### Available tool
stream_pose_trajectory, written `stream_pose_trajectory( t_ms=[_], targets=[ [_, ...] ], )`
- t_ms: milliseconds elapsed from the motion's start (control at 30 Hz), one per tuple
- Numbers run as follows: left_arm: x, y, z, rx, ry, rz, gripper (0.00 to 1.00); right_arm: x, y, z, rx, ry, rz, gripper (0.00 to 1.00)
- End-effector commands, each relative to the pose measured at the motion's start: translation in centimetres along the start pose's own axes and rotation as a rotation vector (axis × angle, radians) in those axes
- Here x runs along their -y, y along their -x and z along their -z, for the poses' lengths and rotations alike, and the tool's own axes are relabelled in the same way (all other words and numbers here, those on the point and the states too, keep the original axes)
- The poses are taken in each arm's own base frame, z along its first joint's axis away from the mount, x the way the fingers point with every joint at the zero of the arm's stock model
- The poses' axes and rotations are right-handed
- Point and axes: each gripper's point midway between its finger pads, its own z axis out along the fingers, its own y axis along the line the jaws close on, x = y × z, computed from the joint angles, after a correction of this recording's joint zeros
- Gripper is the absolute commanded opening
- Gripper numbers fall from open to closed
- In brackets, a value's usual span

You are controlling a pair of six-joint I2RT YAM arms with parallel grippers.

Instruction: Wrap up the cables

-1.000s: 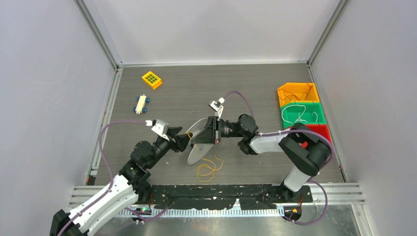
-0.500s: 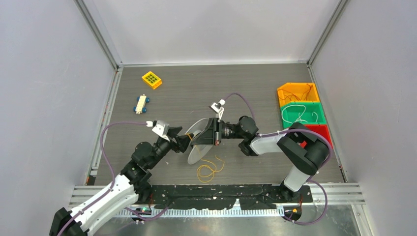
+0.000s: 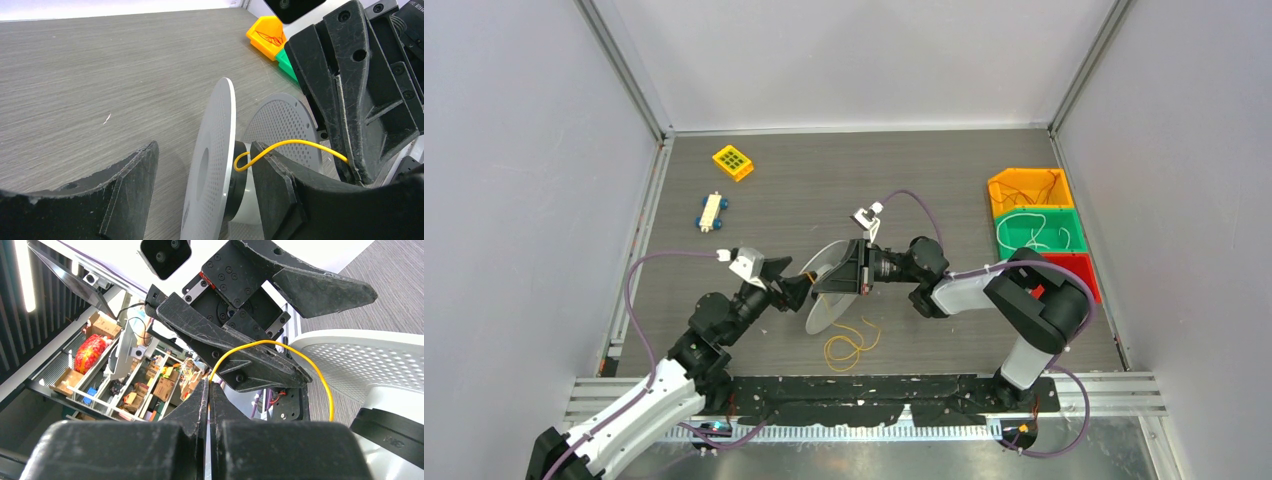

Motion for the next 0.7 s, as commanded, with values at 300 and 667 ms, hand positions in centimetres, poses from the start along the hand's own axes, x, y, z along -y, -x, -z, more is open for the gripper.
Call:
stream_pose_trajectory(
  t_ms=[300,667],
  targets=[
    [-0.3,1.3,-0.4,0.045,0.025,-0.008,0.56,-1.0,0.7,0.1,0.036,0.041,0.042,0.06],
    [-0.5,1.3,-0.5,0.041,0.032,-0.015,0.31,0.0,0.4,0.4,0.045,0.008,0.02,0.05]
  ],
)
